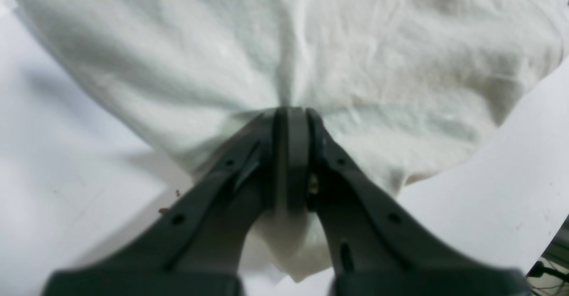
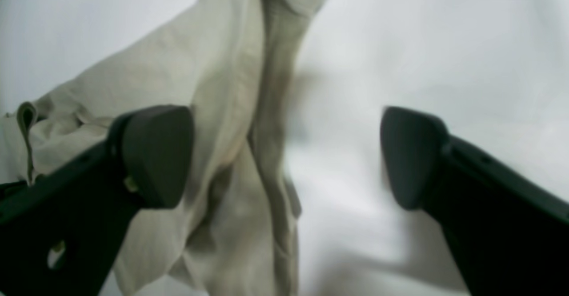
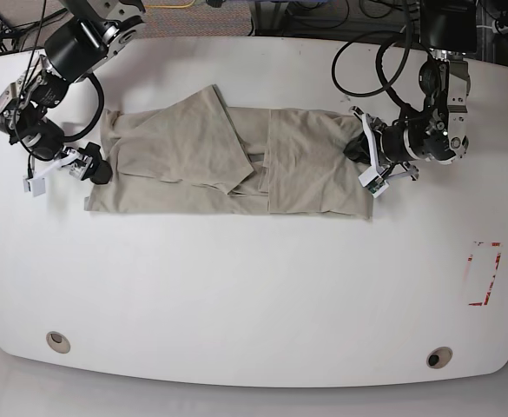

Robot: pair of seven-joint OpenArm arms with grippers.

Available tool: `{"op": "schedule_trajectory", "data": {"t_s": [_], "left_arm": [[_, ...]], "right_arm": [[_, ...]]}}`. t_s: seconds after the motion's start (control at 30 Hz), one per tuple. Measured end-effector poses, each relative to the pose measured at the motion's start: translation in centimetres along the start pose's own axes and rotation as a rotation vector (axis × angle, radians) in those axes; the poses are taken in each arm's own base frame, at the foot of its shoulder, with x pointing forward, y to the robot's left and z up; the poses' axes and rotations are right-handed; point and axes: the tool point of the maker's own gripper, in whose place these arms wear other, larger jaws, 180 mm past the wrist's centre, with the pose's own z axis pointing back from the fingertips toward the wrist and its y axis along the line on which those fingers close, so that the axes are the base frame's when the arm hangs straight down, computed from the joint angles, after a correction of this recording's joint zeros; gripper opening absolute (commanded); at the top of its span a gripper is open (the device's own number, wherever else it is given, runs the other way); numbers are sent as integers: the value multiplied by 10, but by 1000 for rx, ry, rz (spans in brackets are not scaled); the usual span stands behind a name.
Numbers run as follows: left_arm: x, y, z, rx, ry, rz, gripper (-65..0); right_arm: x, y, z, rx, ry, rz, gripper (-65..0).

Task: Fold the T-shirt properly
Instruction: 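Open the right gripper and move both grippers to the strip's ends, then grasp both ends of the strip and fold them together over the middle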

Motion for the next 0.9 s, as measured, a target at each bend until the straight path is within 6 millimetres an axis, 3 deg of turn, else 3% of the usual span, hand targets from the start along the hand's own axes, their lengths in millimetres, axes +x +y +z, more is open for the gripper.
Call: {"op": "schedule_trajectory", "data": {"t_s": [0.33,0.5,0.67,0.9], "left_arm": [[-1,0,0,2,4,-1,-628],[0,0,0,2,3,-1,-628],[0,0,0,2,4,-1,-628],[1,-2,-2,4,5,-1,-628]], "right_arm": [[-13,24,-15,54,4,30,-2],[-23,56,-29,105,23,77,-106],[-33,76,-37,130,68,125,-263],[-38,64,-33,87,89,123,-647]]}}
